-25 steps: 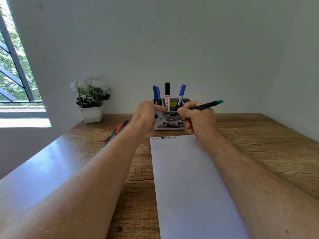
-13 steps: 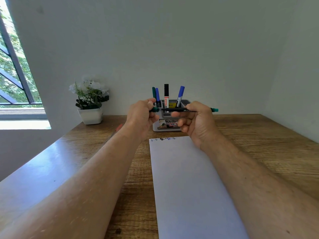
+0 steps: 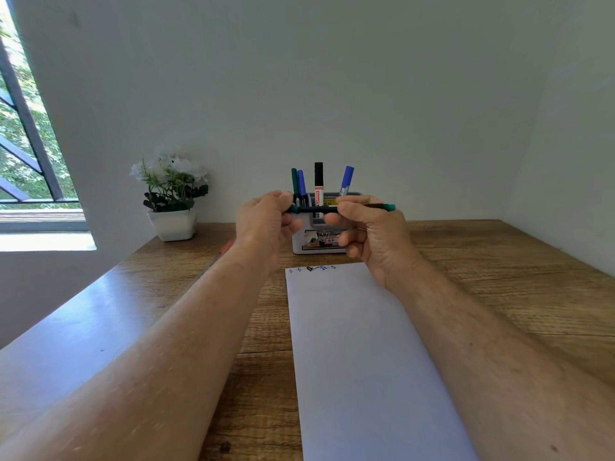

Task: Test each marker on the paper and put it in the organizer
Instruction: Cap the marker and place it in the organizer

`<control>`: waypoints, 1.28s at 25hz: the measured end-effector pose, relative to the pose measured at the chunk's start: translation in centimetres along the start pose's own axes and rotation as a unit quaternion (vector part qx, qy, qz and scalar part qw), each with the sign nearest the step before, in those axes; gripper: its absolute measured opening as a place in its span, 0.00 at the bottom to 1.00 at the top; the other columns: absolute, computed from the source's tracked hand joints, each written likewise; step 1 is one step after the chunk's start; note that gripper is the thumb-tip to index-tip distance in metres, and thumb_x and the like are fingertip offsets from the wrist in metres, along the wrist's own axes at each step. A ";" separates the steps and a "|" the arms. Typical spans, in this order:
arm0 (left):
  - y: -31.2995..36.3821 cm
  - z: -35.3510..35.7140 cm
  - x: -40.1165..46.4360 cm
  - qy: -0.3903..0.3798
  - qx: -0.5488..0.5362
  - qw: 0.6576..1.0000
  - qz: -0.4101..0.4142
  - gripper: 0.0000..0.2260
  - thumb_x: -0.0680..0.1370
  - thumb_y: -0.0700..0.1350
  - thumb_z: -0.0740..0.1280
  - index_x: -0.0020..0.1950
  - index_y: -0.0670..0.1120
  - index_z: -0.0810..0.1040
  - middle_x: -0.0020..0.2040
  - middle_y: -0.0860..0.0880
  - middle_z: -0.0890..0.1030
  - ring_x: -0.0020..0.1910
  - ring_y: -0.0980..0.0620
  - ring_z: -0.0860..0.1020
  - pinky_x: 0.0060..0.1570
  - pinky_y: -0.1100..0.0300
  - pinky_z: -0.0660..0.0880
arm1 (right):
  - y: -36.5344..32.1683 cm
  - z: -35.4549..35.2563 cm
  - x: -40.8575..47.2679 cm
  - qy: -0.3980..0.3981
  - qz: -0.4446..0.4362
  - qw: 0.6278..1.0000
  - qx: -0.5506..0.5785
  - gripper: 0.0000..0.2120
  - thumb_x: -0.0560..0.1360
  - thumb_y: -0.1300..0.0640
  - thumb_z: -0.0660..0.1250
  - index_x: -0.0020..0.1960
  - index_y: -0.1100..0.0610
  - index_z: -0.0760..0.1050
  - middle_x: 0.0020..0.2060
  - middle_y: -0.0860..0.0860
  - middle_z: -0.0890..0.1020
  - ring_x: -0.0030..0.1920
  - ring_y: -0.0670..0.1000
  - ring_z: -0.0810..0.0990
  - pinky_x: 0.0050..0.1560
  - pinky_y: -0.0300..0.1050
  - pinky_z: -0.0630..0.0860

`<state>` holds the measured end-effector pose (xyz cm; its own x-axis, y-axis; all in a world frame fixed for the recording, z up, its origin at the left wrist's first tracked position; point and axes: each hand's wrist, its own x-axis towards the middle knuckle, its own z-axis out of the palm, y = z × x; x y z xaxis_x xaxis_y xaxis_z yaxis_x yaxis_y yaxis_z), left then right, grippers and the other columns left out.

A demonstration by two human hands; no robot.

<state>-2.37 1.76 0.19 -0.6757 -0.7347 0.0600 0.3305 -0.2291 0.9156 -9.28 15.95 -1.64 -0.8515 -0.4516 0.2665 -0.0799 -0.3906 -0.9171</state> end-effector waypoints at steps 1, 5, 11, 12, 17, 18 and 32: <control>0.0 -0.3 0.3 0.013 -0.009 1.000 0.002 0.09 0.76 0.41 0.72 0.55 0.42 0.79 0.38 0.47 0.81 0.26 0.59 0.77 0.28 0.64 0.77 | 0.0 0.0 0.0 0.001 -0.007 1.000 -0.005 0.06 0.74 0.60 0.71 0.51 0.57 0.82 0.42 0.58 0.86 0.26 0.50 0.79 0.22 0.38 0.72; 0.0 -0.8 0.8 0.033 -0.030 0.999 0.015 0.15 0.72 0.41 0.76 0.55 0.42 0.77 0.43 0.44 0.83 0.31 0.55 0.81 0.29 0.65 0.77 | 0.1 0.1 -0.2 -0.041 0.000 0.999 -0.025 0.08 0.75 0.57 0.68 0.51 0.54 0.84 0.44 0.58 0.87 0.28 0.50 0.80 0.23 0.38 0.72; -0.1 -0.9 0.9 0.038 -0.039 0.998 0.019 0.16 0.73 0.42 0.75 0.58 0.42 0.77 0.44 0.43 0.84 0.32 0.54 0.82 0.30 0.64 0.78 | 0.2 0.0 -0.3 -0.040 -0.063 0.982 -0.173 0.03 0.75 0.58 0.70 0.49 0.54 0.80 0.40 0.52 0.87 0.26 0.49 0.80 0.22 0.40 0.74; -0.2 -0.9 0.9 0.038 -0.036 0.998 0.021 0.16 0.73 0.42 0.75 0.58 0.42 0.77 0.44 0.43 0.84 0.32 0.54 0.83 0.31 0.64 0.78 | 0.3 0.0 -0.4 -0.035 -0.097 0.964 -0.246 0.03 0.74 0.57 0.72 0.47 0.53 0.80 0.38 0.50 0.86 0.27 0.47 0.81 0.25 0.39 0.76; -0.7 -1.0 0.8 0.026 0.004 0.999 0.040 0.12 0.75 0.42 0.74 0.56 0.44 0.78 0.43 0.45 0.84 0.34 0.54 0.84 0.34 0.61 0.80 | 1.4 0.6 -0.6 -0.042 -0.197 0.863 -0.463 0.06 0.72 0.53 0.73 0.41 0.48 0.76 0.34 0.44 0.81 0.34 0.43 0.80 0.34 0.38 0.78; -0.8 -1.0 0.8 0.024 0.006 0.999 0.044 0.10 0.75 0.43 0.73 0.55 0.44 0.78 0.43 0.45 0.84 0.33 0.55 0.84 0.35 0.61 0.80 | 1.5 0.7 -0.6 -0.041 -0.209 0.859 -0.465 0.06 0.72 0.52 0.73 0.41 0.48 0.76 0.33 0.44 0.81 0.33 0.43 0.80 0.33 0.35 0.76; -1.6 -0.8 0.4 -0.013 0.013 0.997 0.078 0.03 0.79 0.40 0.68 0.52 0.46 0.77 0.46 0.45 0.82 0.40 0.55 0.83 0.37 0.63 0.80 | 1.2 1.3 -1.2 -0.051 -0.154 0.902 -0.400 0.06 0.73 0.58 0.71 0.39 0.57 0.76 0.28 0.50 0.81 0.25 0.42 0.79 0.25 0.29 0.70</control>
<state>-2.63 1.27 -1.56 -0.6345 -0.7432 0.2121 0.4158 -0.0969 0.9043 -7.74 14.98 -2.66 -0.6751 -0.5086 0.5344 -0.6887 0.1749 -0.7036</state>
